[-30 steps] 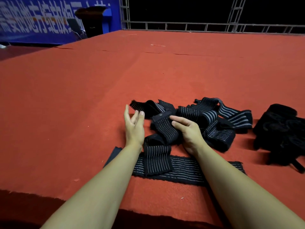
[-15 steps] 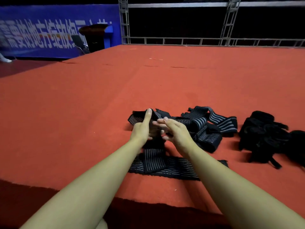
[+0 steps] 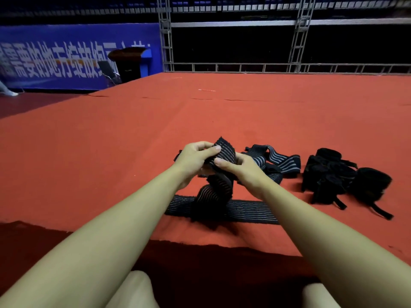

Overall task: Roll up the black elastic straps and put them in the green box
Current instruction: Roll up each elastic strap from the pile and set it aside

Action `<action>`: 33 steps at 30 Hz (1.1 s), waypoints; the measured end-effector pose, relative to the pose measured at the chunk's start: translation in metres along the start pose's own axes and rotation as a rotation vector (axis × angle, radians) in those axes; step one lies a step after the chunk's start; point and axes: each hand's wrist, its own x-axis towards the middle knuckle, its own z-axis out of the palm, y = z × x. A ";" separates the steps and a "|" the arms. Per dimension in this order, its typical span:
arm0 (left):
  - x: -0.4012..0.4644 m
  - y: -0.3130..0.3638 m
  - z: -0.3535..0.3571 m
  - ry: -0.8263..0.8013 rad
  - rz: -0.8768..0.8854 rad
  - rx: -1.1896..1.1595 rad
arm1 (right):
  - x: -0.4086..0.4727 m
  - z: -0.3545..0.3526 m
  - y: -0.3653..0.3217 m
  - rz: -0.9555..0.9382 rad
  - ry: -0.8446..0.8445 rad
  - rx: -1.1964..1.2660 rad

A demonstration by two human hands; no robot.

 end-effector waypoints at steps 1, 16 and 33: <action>-0.004 0.005 0.001 0.048 0.018 0.007 | -0.004 -0.004 -0.005 0.007 -0.012 -0.010; -0.011 -0.041 -0.080 0.404 -0.074 0.239 | -0.034 -0.112 0.010 0.285 -0.148 -0.804; -0.025 -0.140 -0.122 0.446 -0.150 0.645 | -0.051 -0.136 0.109 0.273 0.265 -0.816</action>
